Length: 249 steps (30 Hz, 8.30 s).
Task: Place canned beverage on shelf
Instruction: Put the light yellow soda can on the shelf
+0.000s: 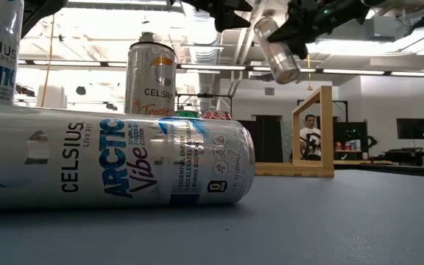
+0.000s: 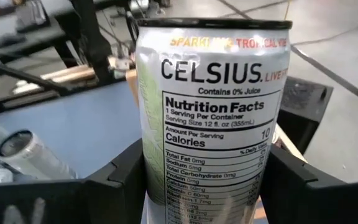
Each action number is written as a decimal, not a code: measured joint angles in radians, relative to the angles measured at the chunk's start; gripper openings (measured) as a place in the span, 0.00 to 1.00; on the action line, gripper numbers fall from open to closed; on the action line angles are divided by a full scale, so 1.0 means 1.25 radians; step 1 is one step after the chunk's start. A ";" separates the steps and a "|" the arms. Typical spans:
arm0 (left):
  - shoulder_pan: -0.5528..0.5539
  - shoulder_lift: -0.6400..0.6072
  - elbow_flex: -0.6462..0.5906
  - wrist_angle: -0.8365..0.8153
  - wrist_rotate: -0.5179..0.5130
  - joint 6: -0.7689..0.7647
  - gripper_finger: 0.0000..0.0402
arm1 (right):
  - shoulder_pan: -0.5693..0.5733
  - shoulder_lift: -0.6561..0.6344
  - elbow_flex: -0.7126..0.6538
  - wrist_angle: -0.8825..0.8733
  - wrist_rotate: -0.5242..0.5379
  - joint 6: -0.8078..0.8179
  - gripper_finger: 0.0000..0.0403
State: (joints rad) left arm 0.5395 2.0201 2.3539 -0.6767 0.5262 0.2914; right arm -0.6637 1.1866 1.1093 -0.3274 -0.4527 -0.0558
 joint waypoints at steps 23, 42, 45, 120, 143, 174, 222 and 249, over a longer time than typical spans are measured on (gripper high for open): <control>-0.030 0.009 -0.001 -0.193 -0.013 0.166 0.88 | 0.092 0.131 0.000 0.028 0.057 -0.020 0.58; -0.049 0.010 -0.054 -0.208 -0.075 0.227 0.88 | 0.113 0.128 0.000 0.060 0.072 -0.018 0.58; -0.056 0.009 -0.069 -0.201 -0.088 0.245 0.88 | 0.114 0.128 0.000 0.060 0.071 -0.018 0.58; -0.131 0.121 -0.069 -0.240 -0.308 0.322 0.63 | -0.025 -0.053 0.001 -0.172 0.201 -0.039 0.80; -0.197 0.193 -0.068 -0.273 -0.428 0.191 0.63 | -0.019 -0.042 0.000 -0.174 0.196 -0.040 0.80; -0.208 0.213 -0.067 -0.311 -0.468 0.105 0.63 | -0.014 -0.042 0.000 -0.176 0.196 -0.025 0.80; -0.188 0.183 0.000 -0.311 -0.519 0.204 0.81 | -0.012 -0.042 -0.001 -0.199 0.196 -0.031 0.80; -0.134 -0.036 0.001 -0.369 -0.579 0.186 0.81 | 0.179 0.089 -0.002 -0.146 0.257 -0.131 0.75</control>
State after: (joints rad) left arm 0.3718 1.9753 2.3554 -1.1381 -0.1971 0.5243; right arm -0.4401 1.2980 1.1072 -0.5098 -0.1314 -0.2198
